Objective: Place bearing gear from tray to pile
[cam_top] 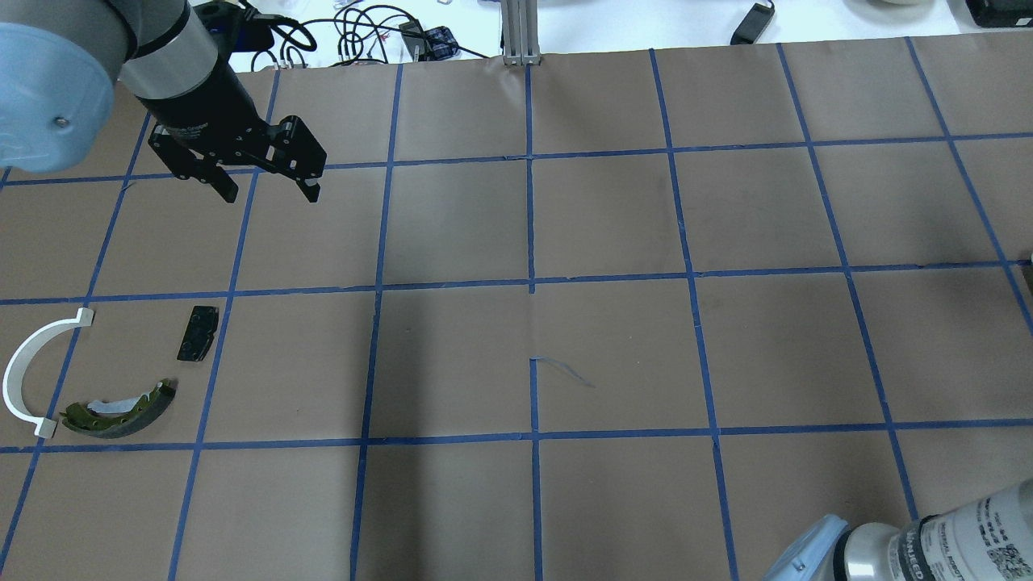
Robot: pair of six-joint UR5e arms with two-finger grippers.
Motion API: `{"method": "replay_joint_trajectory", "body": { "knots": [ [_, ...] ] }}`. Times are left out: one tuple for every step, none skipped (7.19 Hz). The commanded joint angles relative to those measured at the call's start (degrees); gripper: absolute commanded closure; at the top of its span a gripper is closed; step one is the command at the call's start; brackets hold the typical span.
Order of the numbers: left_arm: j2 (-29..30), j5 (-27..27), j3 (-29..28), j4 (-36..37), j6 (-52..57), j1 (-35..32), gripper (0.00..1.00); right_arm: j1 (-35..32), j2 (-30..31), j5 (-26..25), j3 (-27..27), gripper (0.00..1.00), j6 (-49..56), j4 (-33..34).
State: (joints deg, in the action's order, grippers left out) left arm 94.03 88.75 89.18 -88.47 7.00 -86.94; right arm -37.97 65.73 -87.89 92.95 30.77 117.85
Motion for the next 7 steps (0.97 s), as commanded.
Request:
{"method": "replay_joint_trajectory", "body": {
  "knots": [
    [0.1,-0.2,-0.1,0.1,0.0,0.0,0.00,-11.7,3.2,2.0,0.1,0.75,3.2,-4.6],
    [0.0,-0.1,-0.1,0.1,0.0,0.0,0.00,-21.2,3.3,1.9,0.2,0.71,0.1,-4.8],
    [0.0,-0.1,-0.1,0.1,0.0,0.1,0.00,-29.8,3.3,2.1,0.3,0.72,-4.4,-4.8],
    [0.1,-0.2,-0.1,0.1,0.2,0.3,0.00,-37.8,3.0,5.1,0.3,0.74,-9.8,-4.6],
    [0.1,-0.2,-0.3,0.3,0.6,0.5,0.00,-45.3,2.3,6.0,0.3,0.75,-19.0,-3.9],
    [0.1,-0.2,-0.1,0.7,0.6,0.4,0.00,-53.4,0.4,6.2,0.0,0.75,-26.4,-0.8],
    [0.3,-0.2,-0.1,0.8,0.6,0.4,0.00,-59.9,-2.4,6.2,0.0,0.75,-33.9,5.5]
  ]
}}
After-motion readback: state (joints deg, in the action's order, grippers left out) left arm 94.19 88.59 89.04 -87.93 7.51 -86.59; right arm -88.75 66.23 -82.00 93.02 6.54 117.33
